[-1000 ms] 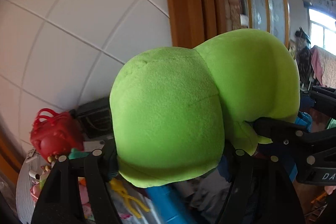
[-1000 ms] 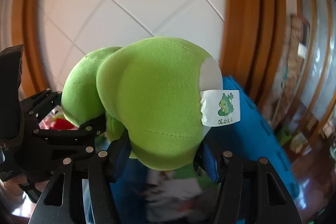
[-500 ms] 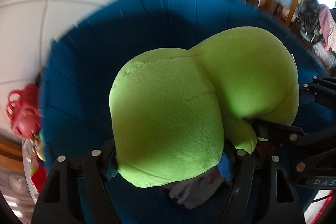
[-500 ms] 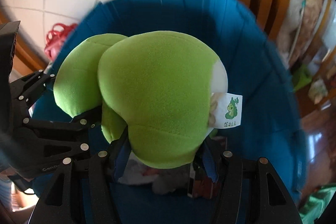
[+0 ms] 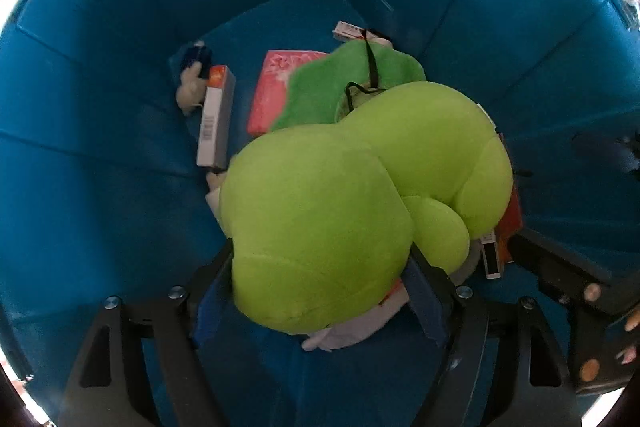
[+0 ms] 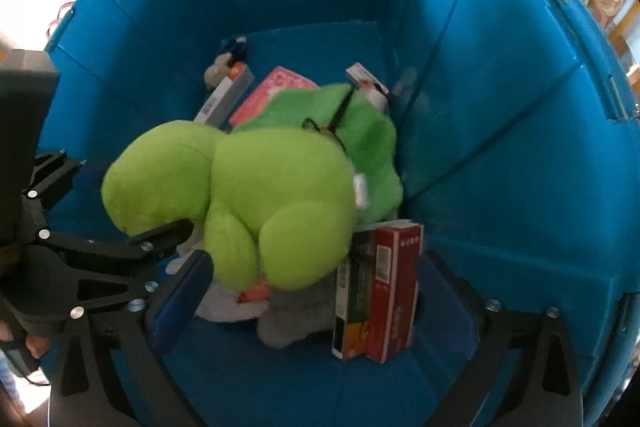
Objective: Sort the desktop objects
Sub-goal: 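Lift the green plush with both tools and lower it into the blue bin, then open both tools and return them to the pile on the bed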
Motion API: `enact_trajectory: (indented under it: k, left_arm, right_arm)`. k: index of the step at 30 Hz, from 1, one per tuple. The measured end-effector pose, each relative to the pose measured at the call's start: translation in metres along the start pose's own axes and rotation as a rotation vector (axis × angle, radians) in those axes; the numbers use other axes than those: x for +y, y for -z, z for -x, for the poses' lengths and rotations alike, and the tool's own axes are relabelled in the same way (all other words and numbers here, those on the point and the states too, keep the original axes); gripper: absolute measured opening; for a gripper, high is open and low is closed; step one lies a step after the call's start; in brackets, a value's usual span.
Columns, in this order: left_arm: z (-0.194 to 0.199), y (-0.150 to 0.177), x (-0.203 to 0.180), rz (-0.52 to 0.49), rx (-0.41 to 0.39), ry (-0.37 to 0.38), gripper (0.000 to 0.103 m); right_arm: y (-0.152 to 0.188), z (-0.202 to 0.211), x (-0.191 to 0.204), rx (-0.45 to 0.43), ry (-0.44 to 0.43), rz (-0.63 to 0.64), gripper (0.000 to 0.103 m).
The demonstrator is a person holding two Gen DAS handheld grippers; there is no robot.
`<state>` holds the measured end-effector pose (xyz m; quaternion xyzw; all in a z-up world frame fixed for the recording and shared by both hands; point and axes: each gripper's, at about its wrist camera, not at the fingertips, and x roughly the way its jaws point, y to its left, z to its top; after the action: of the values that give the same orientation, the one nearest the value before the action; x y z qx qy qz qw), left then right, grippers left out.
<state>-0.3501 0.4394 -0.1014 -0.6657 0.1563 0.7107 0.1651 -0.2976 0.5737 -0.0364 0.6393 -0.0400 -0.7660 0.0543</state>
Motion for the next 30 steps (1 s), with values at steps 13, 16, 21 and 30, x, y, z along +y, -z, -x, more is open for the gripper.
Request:
enact_trajectory:
  k: [13, 16, 21, 30]
  left_arm:
    - [0.056, 0.025, -0.002, -0.073, -0.143, -0.083, 0.078]
    - [0.05, 0.031, 0.002, -0.06, -0.095, -0.058, 0.078]
    - [0.059, 0.044, 0.001, -0.067, -0.111, -0.023, 0.078]
    - [0.096, 0.082, -0.001, -0.105, -0.216, -0.017, 0.078]
  right_arm:
    - [0.003, 0.009, 0.012, -0.023, 0.022, 0.07, 0.103]
    - [0.003, 0.011, 0.018, -0.024, 0.045, 0.092, 0.103]
    - [0.009, 0.022, 0.024, -0.025, 0.064, 0.111, 0.103]
    - [0.026, 0.051, 0.043, -0.095, 0.07, 0.134, 0.103]
